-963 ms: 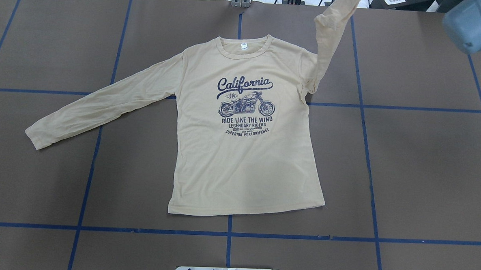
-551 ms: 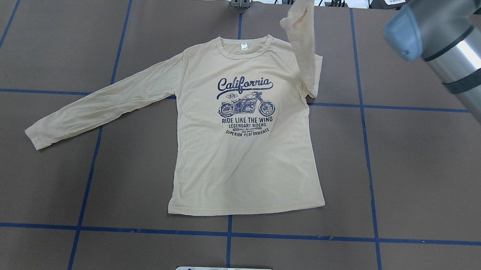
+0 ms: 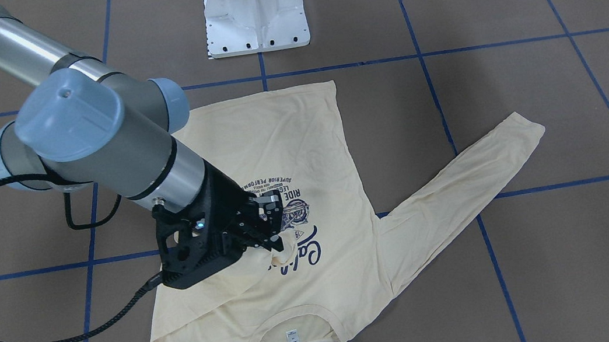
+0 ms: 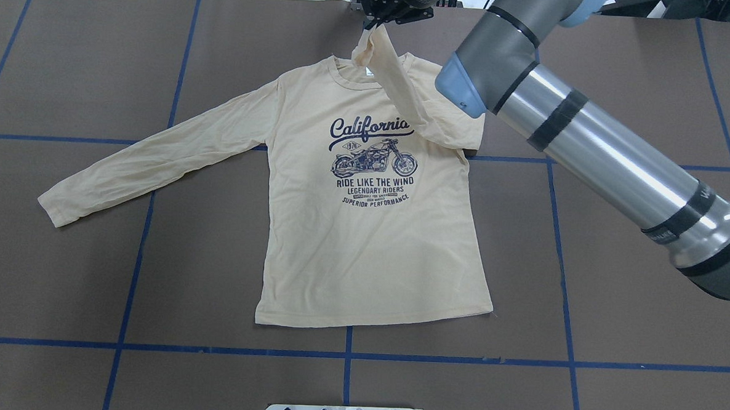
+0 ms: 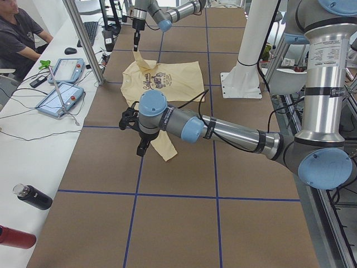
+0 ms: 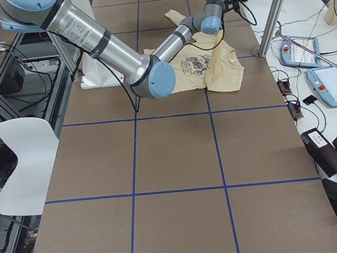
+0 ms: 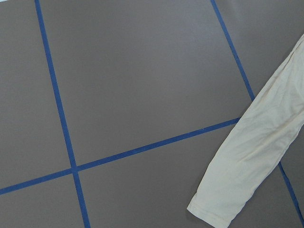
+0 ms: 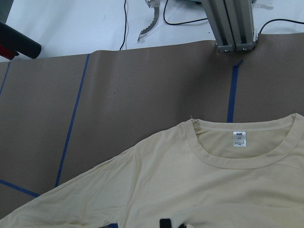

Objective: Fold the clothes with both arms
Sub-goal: 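Lift the sleeve with the right gripper and carry it toward the collar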

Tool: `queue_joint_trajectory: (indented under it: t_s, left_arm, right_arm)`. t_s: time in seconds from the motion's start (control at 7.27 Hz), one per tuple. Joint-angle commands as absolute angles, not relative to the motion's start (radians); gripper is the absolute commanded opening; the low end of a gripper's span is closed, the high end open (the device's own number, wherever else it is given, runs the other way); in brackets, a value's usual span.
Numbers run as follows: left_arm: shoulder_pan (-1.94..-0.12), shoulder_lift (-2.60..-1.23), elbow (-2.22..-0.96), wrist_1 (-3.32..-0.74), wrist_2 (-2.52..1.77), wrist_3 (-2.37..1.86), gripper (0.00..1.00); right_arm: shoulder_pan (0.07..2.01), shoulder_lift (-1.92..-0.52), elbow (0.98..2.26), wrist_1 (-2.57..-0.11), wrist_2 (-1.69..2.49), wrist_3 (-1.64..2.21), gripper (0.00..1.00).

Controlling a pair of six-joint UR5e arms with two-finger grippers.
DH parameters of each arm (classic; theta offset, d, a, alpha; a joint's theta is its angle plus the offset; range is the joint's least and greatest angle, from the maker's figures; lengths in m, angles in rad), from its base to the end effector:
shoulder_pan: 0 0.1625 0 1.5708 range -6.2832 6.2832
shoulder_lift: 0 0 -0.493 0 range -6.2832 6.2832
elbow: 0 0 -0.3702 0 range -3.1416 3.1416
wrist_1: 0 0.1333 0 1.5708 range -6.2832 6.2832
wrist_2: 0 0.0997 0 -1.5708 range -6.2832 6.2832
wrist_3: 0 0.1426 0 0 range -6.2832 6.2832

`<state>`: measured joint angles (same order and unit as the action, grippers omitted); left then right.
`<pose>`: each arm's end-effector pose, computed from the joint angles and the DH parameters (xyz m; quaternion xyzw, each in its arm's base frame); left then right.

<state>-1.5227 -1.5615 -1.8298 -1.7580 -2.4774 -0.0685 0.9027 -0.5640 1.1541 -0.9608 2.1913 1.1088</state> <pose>0.0022 -0.4821 0.6015 0.1696 0.4382 0.0860 0.8786 -0.4985 -0.7130 0.1692 0.1435 -0.5762 0.0035 0.8046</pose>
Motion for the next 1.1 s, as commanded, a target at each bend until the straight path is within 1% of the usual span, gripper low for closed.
queue_joint_trajectory:
  t_s: [0.0, 0.41, 0.96]
  left_arm:
    - [-1.522, -1.563, -1.829, -1.758, -2.477, -0.069, 1.0]
    - [-1.52, -1.572, -1.822, -1.772, -2.479, -0.124, 1.0]
    - [-1.52, -1.574, -1.822, -1.772, -2.479, -0.13, 1.0]
  right_arm:
    - [0.843, -0.514, 1.092, -0.96, 2.075, 1.109, 0.0]
    - [0.763, -0.505, 1.097, -0.96, 2.028, 1.109, 0.0]
    - [0.721, -0.505, 1.101, -0.959, 2.028, 1.109, 0.0]
